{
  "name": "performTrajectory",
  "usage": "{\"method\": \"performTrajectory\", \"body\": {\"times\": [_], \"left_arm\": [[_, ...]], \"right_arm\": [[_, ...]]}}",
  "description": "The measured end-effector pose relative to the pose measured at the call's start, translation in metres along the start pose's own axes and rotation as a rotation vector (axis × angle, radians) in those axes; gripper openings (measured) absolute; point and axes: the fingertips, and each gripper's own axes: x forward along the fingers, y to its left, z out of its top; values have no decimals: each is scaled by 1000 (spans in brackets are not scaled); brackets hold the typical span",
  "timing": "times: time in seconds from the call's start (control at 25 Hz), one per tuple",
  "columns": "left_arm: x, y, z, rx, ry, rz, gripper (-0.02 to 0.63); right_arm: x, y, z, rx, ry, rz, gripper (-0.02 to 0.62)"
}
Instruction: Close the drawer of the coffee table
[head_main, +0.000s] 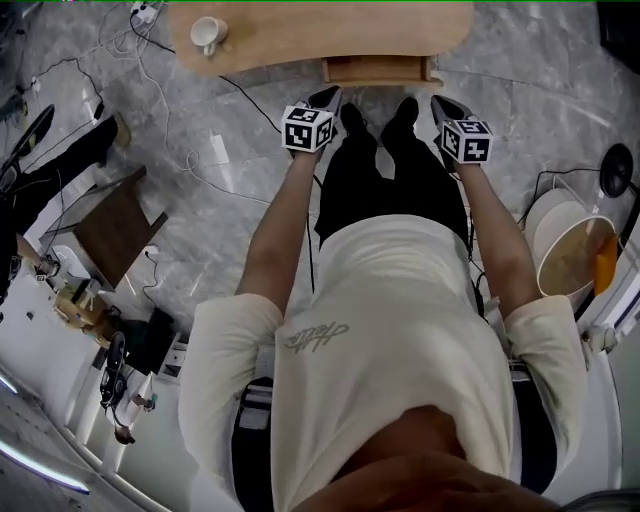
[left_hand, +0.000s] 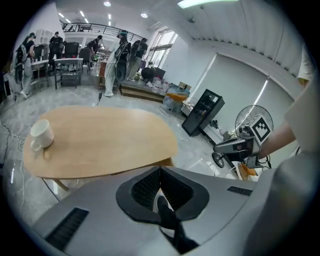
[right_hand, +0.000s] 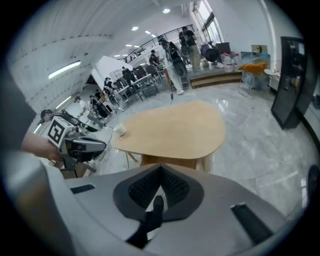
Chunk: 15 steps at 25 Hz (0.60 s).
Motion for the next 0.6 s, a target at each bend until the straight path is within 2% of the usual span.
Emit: {"method": "performTrajectory", "body": {"times": [0.16, 0.36, 0.6], "left_arm": [[43, 21, -39, -88, 89, 11, 5], [85, 44, -104, -251, 195, -8, 5], [126, 59, -160, -290, 247, -22, 5]], "right_arm": [[27, -35, -32, 41, 69, -60, -5], [60, -53, -77, 41, 168, -48, -5], [100, -82, -133, 94, 264, -25, -5]]}}
